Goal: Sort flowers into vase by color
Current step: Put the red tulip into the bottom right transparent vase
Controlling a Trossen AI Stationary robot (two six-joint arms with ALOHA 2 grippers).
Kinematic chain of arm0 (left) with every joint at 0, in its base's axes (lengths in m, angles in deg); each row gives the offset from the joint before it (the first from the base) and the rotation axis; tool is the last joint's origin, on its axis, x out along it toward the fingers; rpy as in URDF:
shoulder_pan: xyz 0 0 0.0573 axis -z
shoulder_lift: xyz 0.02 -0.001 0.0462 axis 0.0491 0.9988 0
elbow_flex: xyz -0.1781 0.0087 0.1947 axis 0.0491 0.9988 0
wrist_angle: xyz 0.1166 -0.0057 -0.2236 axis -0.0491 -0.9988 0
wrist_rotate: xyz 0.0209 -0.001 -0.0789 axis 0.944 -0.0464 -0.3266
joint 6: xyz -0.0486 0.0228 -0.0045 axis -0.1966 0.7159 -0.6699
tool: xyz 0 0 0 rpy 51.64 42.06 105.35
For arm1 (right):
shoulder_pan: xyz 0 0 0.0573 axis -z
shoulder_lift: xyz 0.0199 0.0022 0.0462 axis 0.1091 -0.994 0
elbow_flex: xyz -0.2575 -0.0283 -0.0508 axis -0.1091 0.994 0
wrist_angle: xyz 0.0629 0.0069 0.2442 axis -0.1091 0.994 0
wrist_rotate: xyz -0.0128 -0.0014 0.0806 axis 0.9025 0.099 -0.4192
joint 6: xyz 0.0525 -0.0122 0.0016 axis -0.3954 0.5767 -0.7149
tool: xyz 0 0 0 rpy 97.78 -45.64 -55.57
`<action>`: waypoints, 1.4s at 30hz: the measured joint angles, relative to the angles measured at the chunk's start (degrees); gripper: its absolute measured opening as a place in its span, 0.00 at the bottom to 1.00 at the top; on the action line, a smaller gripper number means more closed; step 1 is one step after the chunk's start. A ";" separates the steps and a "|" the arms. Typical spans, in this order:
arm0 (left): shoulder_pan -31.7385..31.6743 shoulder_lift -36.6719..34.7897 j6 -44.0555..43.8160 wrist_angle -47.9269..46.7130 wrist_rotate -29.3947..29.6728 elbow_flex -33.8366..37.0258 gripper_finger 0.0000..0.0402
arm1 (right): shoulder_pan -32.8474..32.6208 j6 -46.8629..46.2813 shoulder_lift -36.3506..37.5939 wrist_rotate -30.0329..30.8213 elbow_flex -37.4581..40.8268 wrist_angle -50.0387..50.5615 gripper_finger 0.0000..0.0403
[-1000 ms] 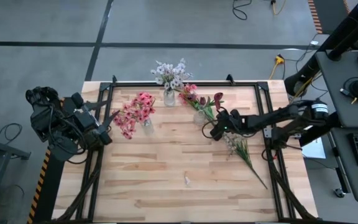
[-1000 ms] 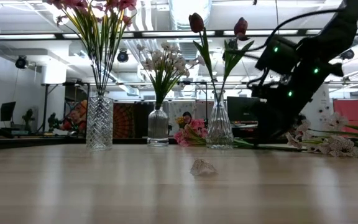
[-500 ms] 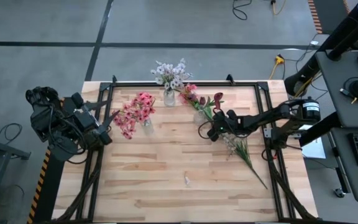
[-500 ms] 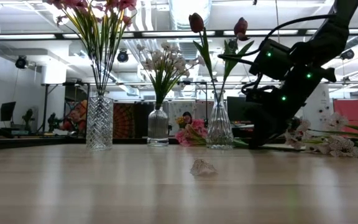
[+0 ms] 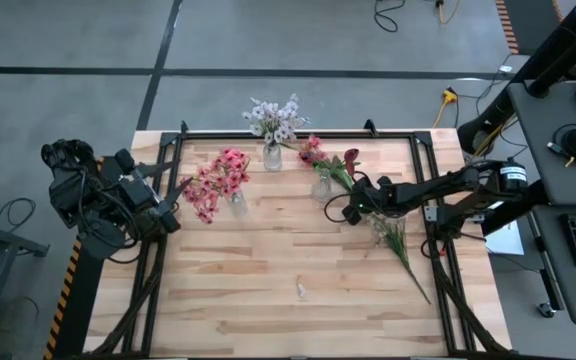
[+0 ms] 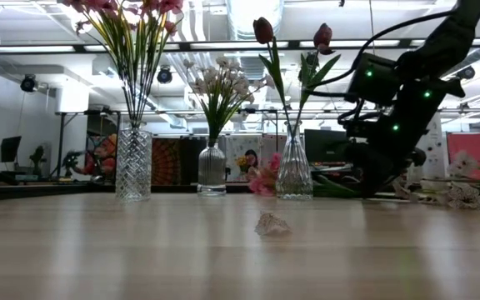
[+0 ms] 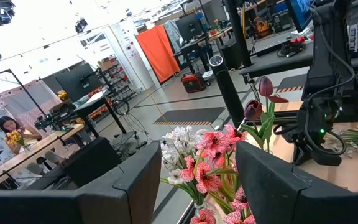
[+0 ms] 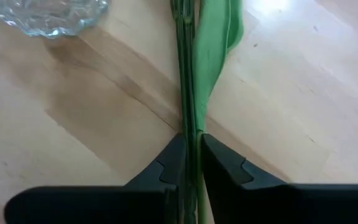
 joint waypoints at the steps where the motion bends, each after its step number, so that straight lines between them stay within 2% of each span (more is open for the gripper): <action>1: -0.02 0.00 0.00 0.00 0.00 0.00 0.47 | 0.02 -0.14 0.35 0.06 0.05 0.20 0.10; 9: 0.00 0.00 -0.24 0.01 0.00 0.00 0.47 | -0.04 -4.76 4.79 2.72 0.09 0.31 0.10; 15: 0.00 0.00 -0.24 0.01 0.00 0.00 0.47 | -0.05 -8.35 7.10 -1.07 0.07 0.05 0.10; 20: -0.01 0.00 -0.24 0.00 -0.01 0.00 0.47 | -0.41 -12.24 5.04 -2.45 0.11 -0.05 0.10; 23: 0.00 0.00 -0.24 0.01 0.00 0.00 0.47 | -0.44 -12.68 3.61 -3.07 0.03 -0.03 0.15; 27: 0.00 0.00 -0.24 0.01 -0.02 0.00 0.47 | -0.44 -12.95 2.48 -3.35 -0.46 -0.08 0.26; 33: -0.02 0.00 -0.24 0.01 -0.02 0.00 0.47 | -0.31 -12.80 4.67 -3.35 -0.57 0.87 0.40; 37: 0.00 0.00 -0.24 0.01 -0.02 0.00 0.47 | -0.08 -12.75 7.25 -2.55 -0.57 3.79 0.43; 42: 0.00 0.00 -0.24 0.01 -0.02 0.00 0.47 | 0.69 -11.71 8.34 -0.51 -0.49 4.99 0.42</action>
